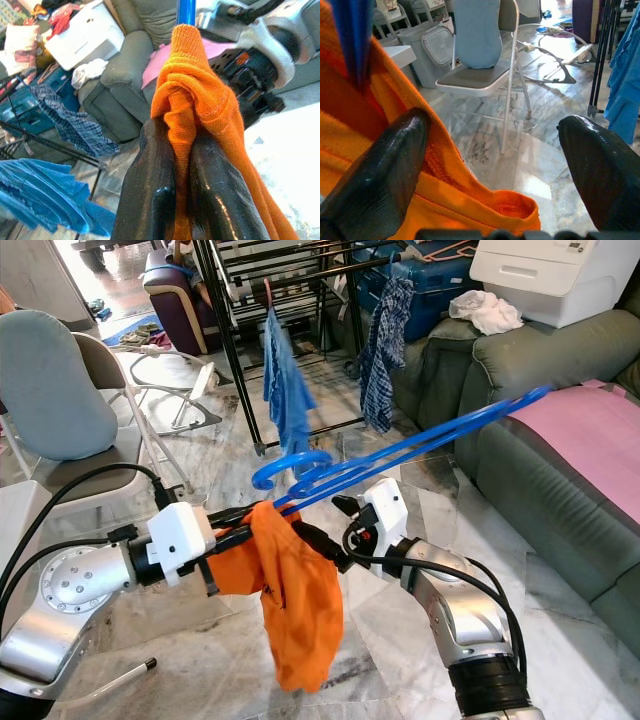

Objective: Hang hanger

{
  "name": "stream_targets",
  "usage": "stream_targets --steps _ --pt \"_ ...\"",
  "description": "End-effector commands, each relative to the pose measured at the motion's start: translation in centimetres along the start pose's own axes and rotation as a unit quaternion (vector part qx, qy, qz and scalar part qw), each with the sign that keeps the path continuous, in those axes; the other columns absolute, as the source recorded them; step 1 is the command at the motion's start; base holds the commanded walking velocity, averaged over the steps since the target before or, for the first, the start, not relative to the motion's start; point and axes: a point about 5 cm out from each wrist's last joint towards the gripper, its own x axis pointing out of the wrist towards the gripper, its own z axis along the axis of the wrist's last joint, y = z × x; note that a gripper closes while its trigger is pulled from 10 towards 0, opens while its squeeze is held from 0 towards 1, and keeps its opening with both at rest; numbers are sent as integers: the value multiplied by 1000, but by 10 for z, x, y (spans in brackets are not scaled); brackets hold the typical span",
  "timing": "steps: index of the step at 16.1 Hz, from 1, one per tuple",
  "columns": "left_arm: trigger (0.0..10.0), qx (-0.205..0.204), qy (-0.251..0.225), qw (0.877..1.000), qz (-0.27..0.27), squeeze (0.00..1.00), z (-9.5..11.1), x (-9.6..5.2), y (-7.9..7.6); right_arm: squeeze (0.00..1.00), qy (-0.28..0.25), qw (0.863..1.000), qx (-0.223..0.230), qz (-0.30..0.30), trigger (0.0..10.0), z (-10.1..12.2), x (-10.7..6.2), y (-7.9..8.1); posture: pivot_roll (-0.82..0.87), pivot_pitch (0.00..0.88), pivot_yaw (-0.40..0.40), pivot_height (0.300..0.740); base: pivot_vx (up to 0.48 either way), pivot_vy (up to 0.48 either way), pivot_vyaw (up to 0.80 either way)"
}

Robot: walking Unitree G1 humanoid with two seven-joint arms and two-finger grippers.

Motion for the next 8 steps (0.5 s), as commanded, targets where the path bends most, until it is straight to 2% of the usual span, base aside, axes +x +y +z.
stream_targets --steps 1,6,8 --pt "0 15 -24 1000 3 0 12 2 3 0 -3 1000 -7 11 10000 2 4 2 -53 59 91 740 0 0 0" --pt "0 17 -63 998 19 0 32 10 11 0 26 1000 5 14 10000 -13 0 3 -56 76 89 740 0 0 0" --pt "0 19 -97 995 31 0 52 15 18 0 53 998 19 1 10000 -30 -6 0 -49 76 86 740 0 0 0"
